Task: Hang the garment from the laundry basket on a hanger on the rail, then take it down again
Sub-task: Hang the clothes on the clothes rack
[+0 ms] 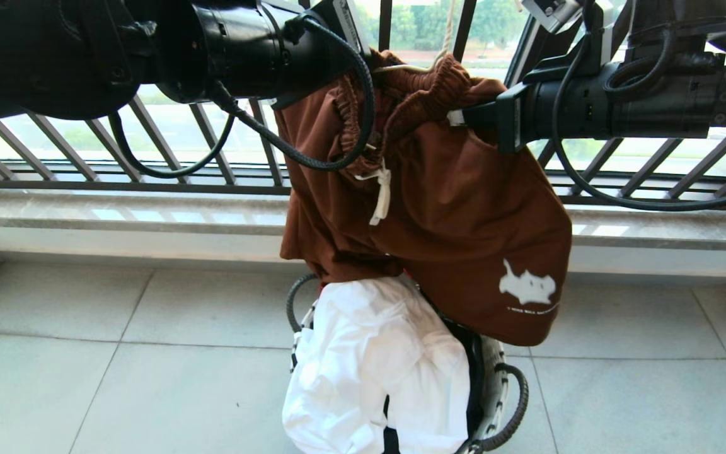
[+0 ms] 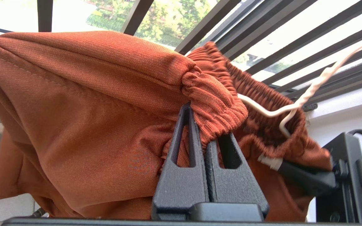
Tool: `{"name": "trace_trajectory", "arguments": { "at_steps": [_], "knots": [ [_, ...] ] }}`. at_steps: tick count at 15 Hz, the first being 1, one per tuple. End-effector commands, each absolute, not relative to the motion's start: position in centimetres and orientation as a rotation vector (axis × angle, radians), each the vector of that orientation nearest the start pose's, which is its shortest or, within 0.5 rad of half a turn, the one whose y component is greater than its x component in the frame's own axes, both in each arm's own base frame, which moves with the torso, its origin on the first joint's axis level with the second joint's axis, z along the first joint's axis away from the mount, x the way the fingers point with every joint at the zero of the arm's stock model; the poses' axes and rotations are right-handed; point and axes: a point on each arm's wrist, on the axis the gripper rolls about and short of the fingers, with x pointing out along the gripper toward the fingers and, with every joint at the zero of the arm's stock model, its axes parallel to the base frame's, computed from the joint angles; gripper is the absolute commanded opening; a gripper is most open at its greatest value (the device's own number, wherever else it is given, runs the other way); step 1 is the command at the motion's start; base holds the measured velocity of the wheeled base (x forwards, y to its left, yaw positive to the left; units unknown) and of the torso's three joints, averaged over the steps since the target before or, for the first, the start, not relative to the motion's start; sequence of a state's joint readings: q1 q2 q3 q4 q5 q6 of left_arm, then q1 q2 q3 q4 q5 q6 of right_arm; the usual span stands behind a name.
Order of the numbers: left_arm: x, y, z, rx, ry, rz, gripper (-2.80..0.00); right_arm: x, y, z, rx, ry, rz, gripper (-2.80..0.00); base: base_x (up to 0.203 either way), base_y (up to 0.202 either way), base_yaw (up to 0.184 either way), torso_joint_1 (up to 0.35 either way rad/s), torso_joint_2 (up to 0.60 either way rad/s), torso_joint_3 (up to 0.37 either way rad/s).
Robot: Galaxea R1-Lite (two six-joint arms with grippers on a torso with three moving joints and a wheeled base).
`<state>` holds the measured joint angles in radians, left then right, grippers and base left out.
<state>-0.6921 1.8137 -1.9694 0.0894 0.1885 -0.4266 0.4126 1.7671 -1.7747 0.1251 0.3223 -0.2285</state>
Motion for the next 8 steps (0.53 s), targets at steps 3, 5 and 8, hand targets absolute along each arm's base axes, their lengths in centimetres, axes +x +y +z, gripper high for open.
{"name": "trace_trajectory", "arguments": {
  "at_steps": [3, 5, 8],
  "knots": [
    [23.3, -20.4, 42.1, -0.483, -0.016, -0.563, -2.8, 29.0, 15.9, 36.0, -0.213, 0.029, 0.812, -2.8, 0.0, 0.0, 0.0, 0.0, 0.0, 0.0],
    [22.2, -20.2, 42.7, -0.489, -0.021, -0.584, -2.8, 28.9, 15.9, 36.1, -0.213, 0.024, 0.815, -2.8, 0.0, 0.0, 0.0, 0.0, 0.0, 0.0],
    [21.8, -19.9, 42.5, -0.468, 0.023, -0.57, -2.8, 28.4, 15.5, 36.6, -0.212, 0.011, 0.813, -2.8, 0.0, 0.0, 0.0, 0.0, 0.0, 0.0]
  ]
}}
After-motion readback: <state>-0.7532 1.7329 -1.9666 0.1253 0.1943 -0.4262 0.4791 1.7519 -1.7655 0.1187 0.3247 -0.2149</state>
